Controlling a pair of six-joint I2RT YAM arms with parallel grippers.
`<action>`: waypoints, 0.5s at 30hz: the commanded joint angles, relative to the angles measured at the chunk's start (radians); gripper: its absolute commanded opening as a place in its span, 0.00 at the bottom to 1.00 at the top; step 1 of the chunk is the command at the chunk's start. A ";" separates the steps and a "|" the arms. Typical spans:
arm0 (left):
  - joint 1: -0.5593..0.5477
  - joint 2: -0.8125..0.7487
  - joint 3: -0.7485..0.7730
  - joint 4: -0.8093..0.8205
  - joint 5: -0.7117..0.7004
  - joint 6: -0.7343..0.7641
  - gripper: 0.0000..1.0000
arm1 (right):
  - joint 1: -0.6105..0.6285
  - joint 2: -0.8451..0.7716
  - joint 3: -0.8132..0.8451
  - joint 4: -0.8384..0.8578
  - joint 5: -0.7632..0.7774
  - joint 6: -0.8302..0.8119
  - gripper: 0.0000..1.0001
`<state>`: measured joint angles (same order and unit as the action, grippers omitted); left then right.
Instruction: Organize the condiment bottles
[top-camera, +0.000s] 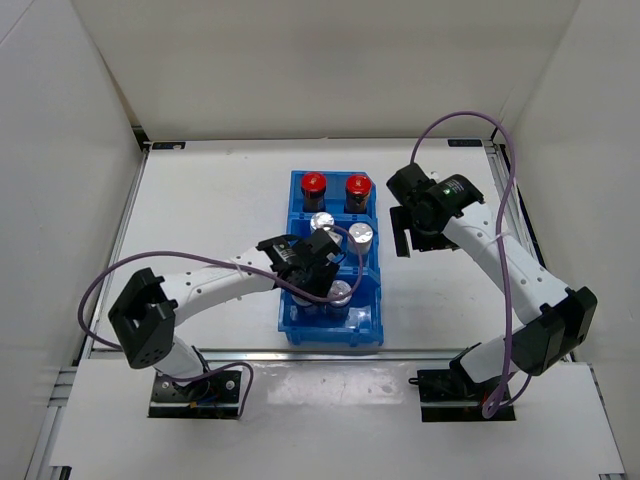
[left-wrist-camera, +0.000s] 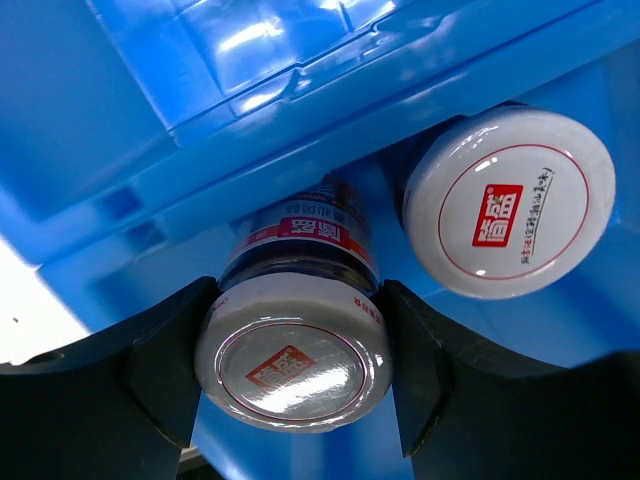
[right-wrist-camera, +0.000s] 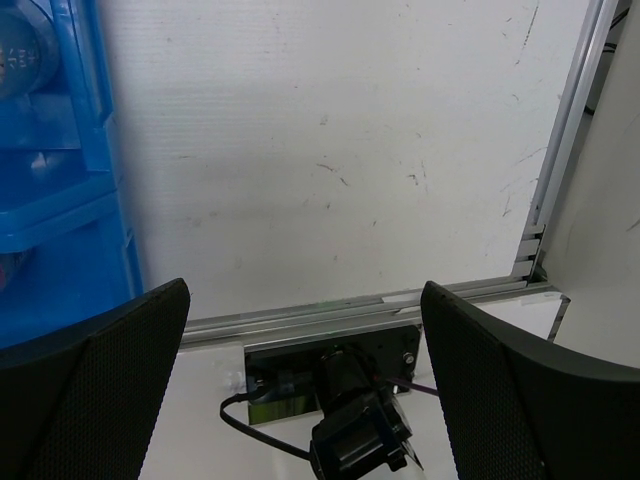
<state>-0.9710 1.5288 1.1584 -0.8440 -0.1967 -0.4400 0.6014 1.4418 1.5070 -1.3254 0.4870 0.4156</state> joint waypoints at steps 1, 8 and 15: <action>-0.003 -0.013 0.009 0.040 -0.004 0.030 0.20 | -0.003 0.000 0.018 0.023 -0.016 -0.004 0.99; 0.006 -0.004 0.018 0.039 0.005 0.032 1.00 | -0.003 0.000 0.028 0.023 -0.016 -0.005 0.99; 0.026 -0.062 0.179 -0.104 -0.096 0.099 1.00 | -0.003 -0.020 0.059 0.035 -0.016 -0.024 0.99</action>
<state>-0.9615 1.5452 1.2285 -0.8845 -0.2241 -0.3847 0.6014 1.4418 1.5253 -1.3064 0.4679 0.4088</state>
